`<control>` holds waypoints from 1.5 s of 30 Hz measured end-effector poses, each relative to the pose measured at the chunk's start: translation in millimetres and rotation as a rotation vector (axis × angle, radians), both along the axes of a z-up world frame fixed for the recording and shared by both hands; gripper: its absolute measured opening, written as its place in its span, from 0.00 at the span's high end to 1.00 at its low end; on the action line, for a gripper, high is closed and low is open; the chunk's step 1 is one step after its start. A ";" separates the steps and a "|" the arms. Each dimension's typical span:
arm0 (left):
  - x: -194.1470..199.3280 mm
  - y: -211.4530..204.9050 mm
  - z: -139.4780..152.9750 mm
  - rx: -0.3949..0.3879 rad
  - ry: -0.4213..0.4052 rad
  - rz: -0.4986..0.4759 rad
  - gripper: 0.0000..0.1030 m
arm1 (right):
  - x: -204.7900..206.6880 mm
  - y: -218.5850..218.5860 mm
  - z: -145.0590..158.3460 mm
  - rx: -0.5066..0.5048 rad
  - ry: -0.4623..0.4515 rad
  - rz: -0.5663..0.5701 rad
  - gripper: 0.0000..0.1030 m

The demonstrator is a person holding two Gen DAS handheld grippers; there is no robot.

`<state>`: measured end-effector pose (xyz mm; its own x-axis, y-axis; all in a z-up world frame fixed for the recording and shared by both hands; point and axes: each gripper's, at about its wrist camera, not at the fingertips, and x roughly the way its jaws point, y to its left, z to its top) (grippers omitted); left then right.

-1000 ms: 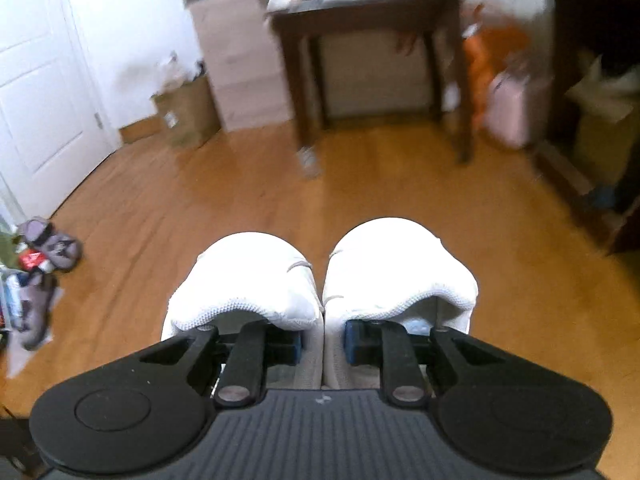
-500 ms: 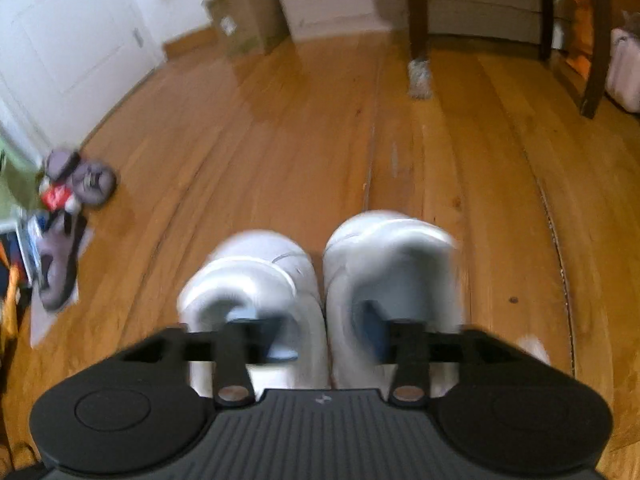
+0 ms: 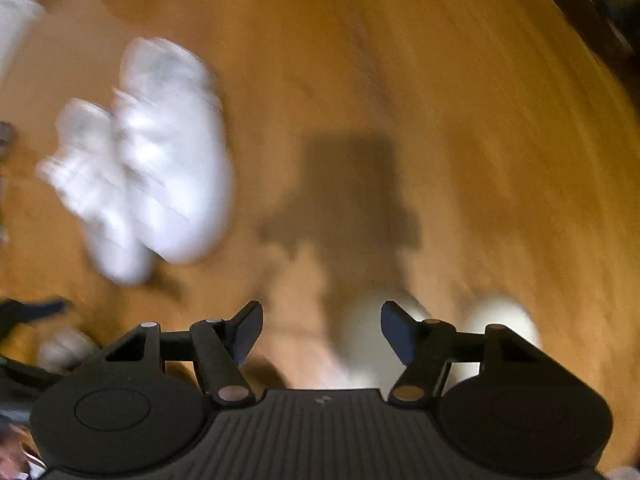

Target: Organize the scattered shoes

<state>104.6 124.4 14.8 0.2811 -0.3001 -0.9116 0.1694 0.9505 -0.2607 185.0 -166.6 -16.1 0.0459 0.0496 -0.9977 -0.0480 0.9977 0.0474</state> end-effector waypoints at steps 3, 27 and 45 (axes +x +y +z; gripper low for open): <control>-8.4 -11.9 1.5 -0.021 -0.010 -0.031 0.06 | -17.8 -30.0 -24.0 -0.083 0.154 0.011 0.35; -52.6 -99.5 -17.0 -0.053 -0.076 -0.250 0.06 | -48.1 -37.9 -121.2 -0.249 0.623 -0.049 0.81; -72.8 -131.0 -1.4 -0.173 -0.175 -0.428 0.06 | -22.3 -54.4 -17.2 -0.133 0.310 -0.071 0.82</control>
